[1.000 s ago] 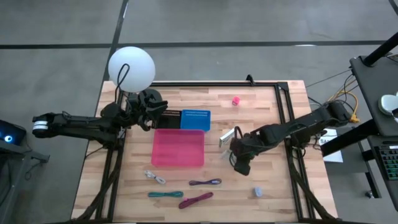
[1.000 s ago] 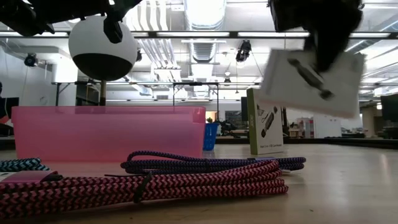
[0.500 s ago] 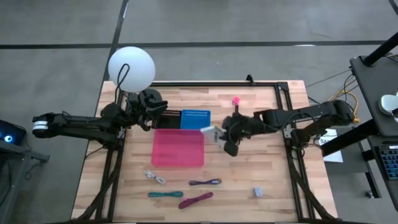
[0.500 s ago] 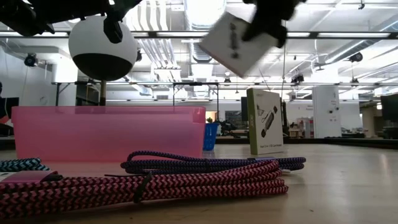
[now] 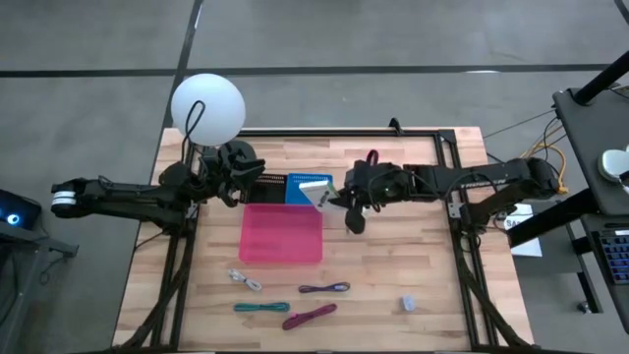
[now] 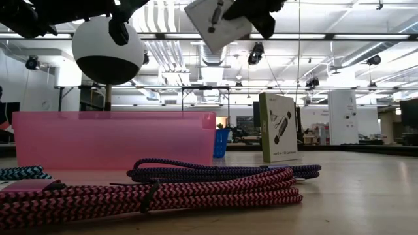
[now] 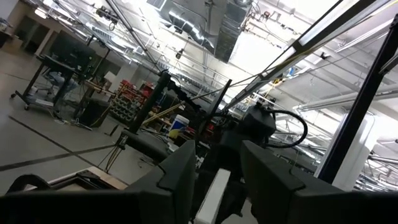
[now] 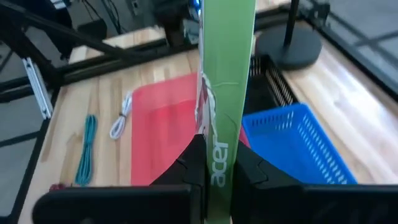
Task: Pick and place items into bin
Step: Put the bottom card reader box into the black bin
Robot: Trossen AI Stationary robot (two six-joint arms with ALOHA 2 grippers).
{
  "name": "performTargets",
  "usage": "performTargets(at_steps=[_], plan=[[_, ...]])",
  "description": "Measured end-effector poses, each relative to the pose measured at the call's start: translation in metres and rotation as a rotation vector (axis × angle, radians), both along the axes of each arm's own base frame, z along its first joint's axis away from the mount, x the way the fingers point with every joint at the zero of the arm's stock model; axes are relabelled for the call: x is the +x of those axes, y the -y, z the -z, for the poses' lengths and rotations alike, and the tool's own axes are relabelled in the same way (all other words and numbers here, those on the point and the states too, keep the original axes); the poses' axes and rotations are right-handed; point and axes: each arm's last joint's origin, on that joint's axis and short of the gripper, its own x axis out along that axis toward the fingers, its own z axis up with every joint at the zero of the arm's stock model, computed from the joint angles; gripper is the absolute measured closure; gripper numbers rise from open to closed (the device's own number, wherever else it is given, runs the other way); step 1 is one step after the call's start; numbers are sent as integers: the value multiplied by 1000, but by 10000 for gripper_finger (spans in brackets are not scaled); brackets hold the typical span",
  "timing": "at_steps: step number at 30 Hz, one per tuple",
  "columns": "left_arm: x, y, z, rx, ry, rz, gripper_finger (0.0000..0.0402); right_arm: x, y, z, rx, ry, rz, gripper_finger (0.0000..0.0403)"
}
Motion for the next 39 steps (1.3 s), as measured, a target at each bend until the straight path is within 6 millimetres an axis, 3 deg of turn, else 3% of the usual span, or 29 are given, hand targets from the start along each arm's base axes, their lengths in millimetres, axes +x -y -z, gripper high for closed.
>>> performTargets(at_steps=[11,29,39], plan=[[0,0,0,-4,1,2,288,2,15,0,-57,5,16,383],[0,0,0,2,-2,0,288,9,17,-14,-125,165,-3,383],[17,-2,9,84,-86,-32,288,11,25,-24,-129,273,26,383]])
